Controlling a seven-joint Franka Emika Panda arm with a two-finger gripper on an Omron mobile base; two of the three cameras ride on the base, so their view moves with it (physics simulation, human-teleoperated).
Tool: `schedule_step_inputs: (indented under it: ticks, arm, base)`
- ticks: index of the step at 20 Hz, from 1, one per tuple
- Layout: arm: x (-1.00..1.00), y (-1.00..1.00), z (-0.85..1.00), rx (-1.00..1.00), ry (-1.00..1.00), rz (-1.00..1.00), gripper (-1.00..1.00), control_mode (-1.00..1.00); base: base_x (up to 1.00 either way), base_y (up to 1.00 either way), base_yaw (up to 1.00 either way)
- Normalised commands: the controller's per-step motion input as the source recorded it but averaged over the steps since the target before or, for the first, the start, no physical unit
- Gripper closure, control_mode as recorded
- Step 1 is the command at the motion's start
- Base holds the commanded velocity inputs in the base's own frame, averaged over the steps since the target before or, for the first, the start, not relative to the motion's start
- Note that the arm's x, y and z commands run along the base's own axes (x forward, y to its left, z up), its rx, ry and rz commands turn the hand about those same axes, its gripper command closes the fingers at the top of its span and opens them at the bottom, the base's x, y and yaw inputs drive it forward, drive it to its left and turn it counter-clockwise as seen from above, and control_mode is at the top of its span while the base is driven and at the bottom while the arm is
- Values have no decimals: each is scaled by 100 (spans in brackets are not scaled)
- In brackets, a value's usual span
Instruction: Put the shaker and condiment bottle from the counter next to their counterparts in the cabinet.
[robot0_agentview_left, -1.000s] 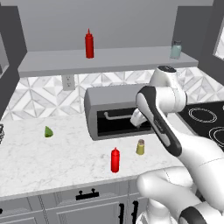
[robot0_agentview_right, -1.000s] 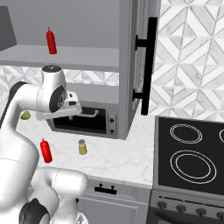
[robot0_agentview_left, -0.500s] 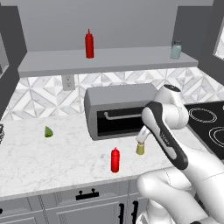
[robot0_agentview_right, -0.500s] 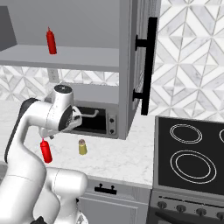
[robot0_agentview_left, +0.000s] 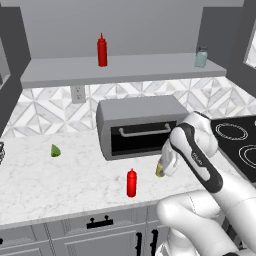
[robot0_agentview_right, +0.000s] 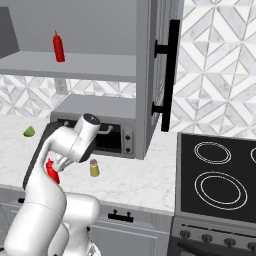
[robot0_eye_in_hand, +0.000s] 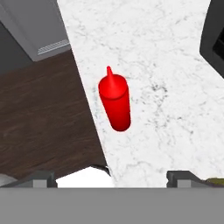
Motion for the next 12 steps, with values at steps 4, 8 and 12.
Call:
schedule_step_inputs:
  ticks: [4, 8, 12]
  arm:
    - [0, 25, -17, 10, -3, 16, -100, -100]
    - [0, 9, -3, 4, -5, 12, -100, -100]
    - [-3, 0, -14, 14, -6, 14, -100, -100]
  base:
    - [0, 0, 0]
    - [0, 0, 0]
    - [0, 0, 0]
